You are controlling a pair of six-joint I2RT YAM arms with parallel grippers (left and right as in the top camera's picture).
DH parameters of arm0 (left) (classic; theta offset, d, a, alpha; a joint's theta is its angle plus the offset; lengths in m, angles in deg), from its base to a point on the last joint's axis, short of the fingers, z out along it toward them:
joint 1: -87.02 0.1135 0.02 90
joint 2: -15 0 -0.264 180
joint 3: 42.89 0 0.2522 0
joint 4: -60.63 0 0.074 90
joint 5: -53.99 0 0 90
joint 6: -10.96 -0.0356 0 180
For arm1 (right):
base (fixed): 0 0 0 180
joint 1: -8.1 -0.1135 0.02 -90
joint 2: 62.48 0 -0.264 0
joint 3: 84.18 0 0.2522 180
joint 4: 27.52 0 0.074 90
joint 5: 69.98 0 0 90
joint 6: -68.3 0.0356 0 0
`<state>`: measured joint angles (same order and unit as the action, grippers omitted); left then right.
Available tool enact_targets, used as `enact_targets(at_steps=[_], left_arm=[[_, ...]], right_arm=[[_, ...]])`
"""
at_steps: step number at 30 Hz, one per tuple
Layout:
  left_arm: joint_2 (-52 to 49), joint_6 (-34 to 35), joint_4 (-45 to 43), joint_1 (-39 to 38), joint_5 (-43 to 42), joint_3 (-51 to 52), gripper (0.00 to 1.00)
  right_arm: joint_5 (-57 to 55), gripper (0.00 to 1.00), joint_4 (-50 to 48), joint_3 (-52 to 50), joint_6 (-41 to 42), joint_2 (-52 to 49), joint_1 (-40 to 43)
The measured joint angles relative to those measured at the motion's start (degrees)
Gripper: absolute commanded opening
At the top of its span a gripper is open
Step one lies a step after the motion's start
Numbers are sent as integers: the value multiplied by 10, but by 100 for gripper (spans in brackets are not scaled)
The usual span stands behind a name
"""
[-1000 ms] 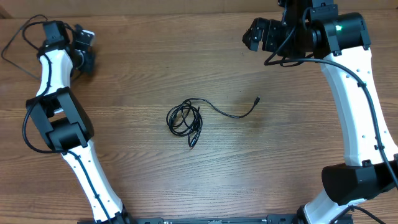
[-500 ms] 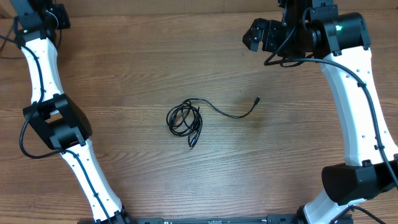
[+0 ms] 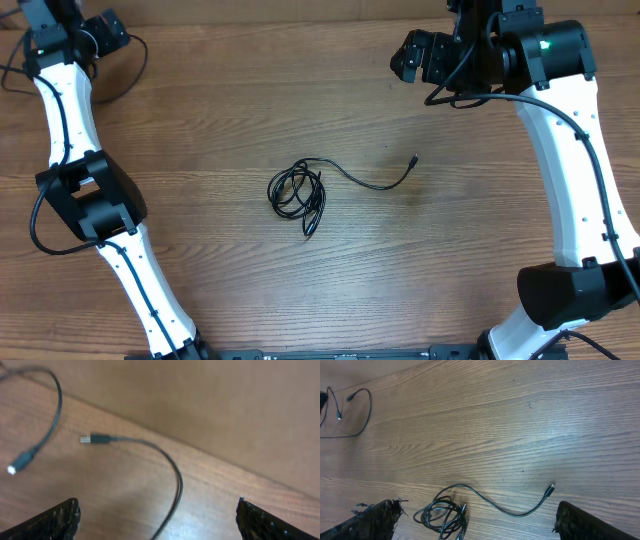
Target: Untangle cables
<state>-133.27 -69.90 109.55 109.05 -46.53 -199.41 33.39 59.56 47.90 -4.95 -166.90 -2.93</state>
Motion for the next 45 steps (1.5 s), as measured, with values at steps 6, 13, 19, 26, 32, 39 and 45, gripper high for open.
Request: enact_targets(at_steps=[6, 13, 19, 26, 32, 39, 45], left_arm=[[0, 4, 62, 6, -5, 0, 100], [41, 4, 149, 9, -25, 8, 100], [181, 4, 288, -13, -137, 10, 100], [285, -22, 461, -110, -242, -3, 100], [264, -49, 593, -221, -198, 3, 100], [259, -35, 614, -315, -46, 7, 99], [259, -13, 615, -329, 25, 24, 100]], right_arm=[[0, 100, 3, 0, 0, 0, 0], [0, 100, 8, 0, 0, 0, 0], [5, 100, 31, 0, 2, 0, 0], [52, 100, 62, 0, 2, 0, 0], [68, 100, 96, -5, 2, 0, 0], [89, 100, 91, -62, 2, 0, 0], [120, 100, 40, -134, 6, 0, -12]])
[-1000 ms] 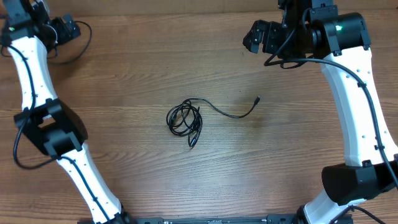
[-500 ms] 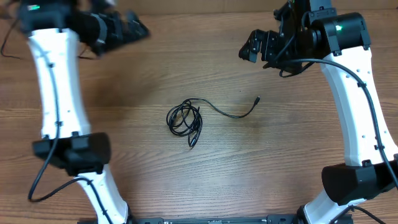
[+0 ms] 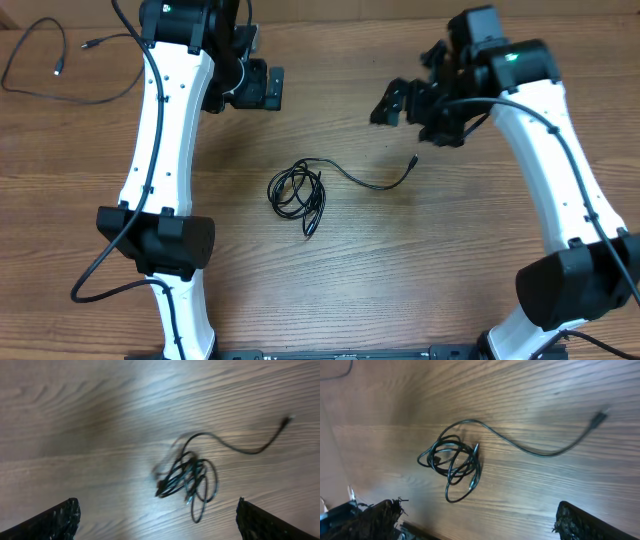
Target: Untangle cables
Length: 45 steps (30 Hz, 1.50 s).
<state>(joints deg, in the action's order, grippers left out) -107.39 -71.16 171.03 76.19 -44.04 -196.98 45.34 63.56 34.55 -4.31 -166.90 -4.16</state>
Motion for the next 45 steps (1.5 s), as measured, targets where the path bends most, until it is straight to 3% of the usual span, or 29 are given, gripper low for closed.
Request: enact_targets(at_steps=[10, 17, 26, 34, 44, 45], left_arm=[[0, 8, -14, 3, 17, 153, 100], [0, 8, -49, 3, 19, 226, 100], [0, 8, -82, 3, 19, 259, 100], [0, 8, -85, 3, 19, 259, 100], [0, 8, -87, 16, 19, 259, 100], [0, 8, -87, 18, 18, 259, 100]], right_arm=[[-3, 80, -180, -146, 98, 0, -115], [-29, 62, -286, -236, 173, 0, -147], [-19, 61, -374, -287, 212, 0, -183], [-47, 53, -378, -287, 254, -14, -224], [-66, 17, -390, -287, 272, -35, -226], [-66, 10, -393, -287, 270, -35, -226]])
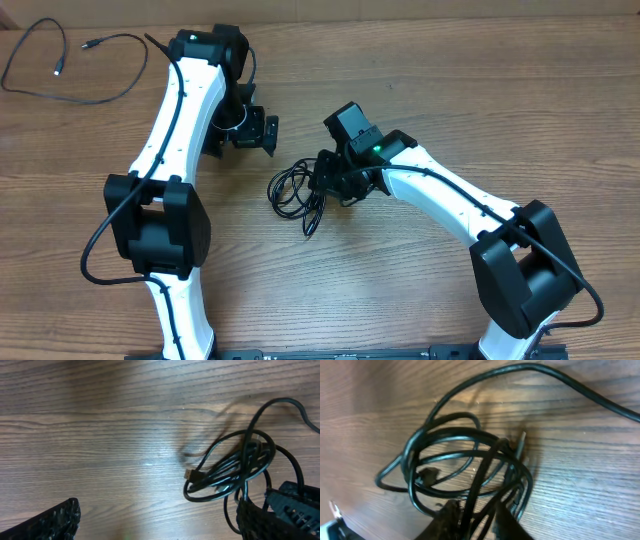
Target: Untangle cables
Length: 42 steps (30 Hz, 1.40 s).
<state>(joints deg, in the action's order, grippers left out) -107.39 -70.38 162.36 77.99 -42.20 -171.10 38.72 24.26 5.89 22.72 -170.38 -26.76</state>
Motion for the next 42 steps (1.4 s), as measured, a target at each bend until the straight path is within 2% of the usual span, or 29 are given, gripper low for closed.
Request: enact_targets(at_steps=[1, 6, 11, 19, 24, 30, 33, 36, 42], left_arm=[[0, 0, 0, 1, 0, 0, 100], [0, -3, -2, 1, -22, 0, 100], [0, -37, -2, 1, -78, 1, 100], [0, -82, -1, 0, -160, 1, 100], [0, -100, -2, -9, -185, 1, 100], [0, -106, -6, -25, -189, 1, 100], [0, -106, -14, -26, -189, 1, 92], [0, -102, -20, -26, -182, 1, 91], [0, -42, -23, -26, -92, 1, 91]], right_arm=[[-1, 4, -1, 0, 2, 0, 0], [0, 4, -4, 0, 2, 0, 4], [20, 4, 20, 16, -26, 0, 11], [37, 4, 107, 136, -103, 11, 15], [38, 4, 123, 190, -129, 46, 15], [39, 4, 126, 229, -139, 69, 19], [41, 4, 129, 242, -142, 81, 19], [43, 4, 137, 243, -147, 107, 20], [-23, 4, 192, 249, -155, 155, 39]])
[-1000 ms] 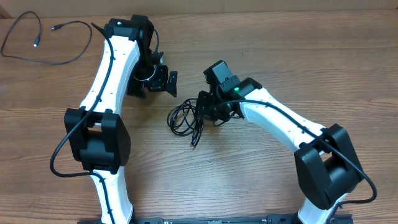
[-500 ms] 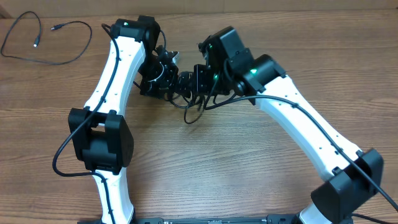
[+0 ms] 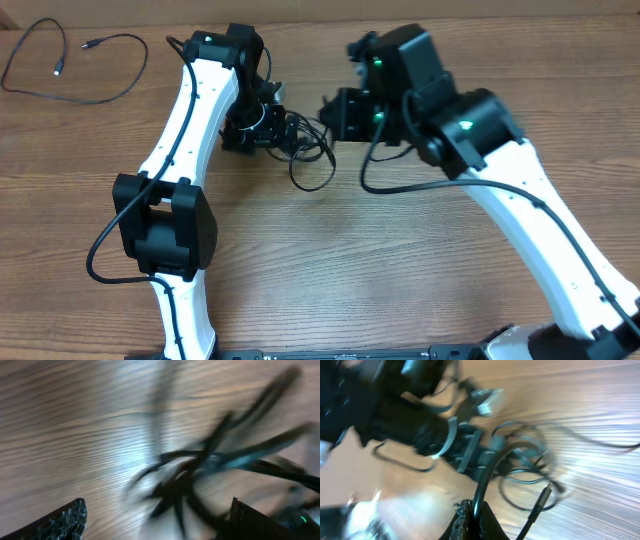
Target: Untangle cables
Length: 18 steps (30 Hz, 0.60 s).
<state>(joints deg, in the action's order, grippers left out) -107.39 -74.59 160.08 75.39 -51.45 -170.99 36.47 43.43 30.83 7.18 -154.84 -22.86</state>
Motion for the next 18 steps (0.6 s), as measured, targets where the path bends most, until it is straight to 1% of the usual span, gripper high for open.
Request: enact_targets(at_steps=[3, 7, 12, 15, 18], left_arm=[[0, 21, 0, 0, 34, 0, 91], [0, 46, 0, 0, 74, 0, 91], [0, 73, 0, 0, 108, 0, 92], [0, 76, -1, 0, 102, 0, 95], [0, 58, -3, 0, 43, 0, 96]], right_arm=[[-38, 4, 24, 0, -1, 15, 26], [-60, 4, 38, 0, -2, 20, 67], [-30, 4, 23, 0, -2, 36, 121], [15, 4, -2, 0, -2, 58, 140], [54, 4, -14, 1, -1, 78, 140]])
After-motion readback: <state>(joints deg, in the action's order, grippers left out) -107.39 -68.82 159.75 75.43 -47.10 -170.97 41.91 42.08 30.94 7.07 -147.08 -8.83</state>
